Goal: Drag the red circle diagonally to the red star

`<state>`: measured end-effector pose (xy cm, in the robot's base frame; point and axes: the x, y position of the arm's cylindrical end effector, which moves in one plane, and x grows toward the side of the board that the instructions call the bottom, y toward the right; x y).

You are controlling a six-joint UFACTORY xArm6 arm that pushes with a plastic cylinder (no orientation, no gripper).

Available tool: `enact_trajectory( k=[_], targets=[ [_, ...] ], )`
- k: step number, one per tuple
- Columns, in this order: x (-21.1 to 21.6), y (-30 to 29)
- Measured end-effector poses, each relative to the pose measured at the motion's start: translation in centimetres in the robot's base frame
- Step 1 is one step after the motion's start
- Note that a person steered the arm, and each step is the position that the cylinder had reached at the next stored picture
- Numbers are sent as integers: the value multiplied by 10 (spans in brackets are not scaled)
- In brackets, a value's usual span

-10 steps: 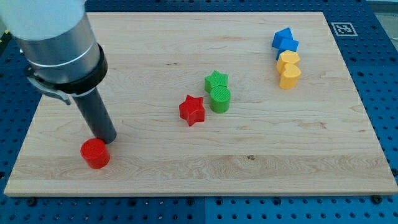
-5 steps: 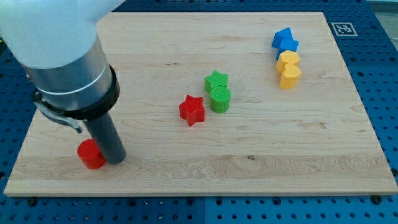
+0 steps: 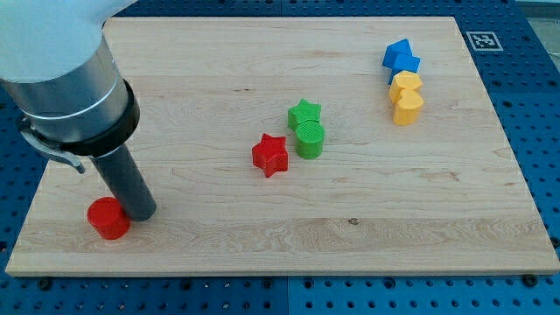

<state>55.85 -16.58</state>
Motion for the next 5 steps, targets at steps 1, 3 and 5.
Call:
enact_trajectory(
  k=[1,3,5],
  targets=[
    [0,0],
    [1,37],
    [4,73]
  ],
)
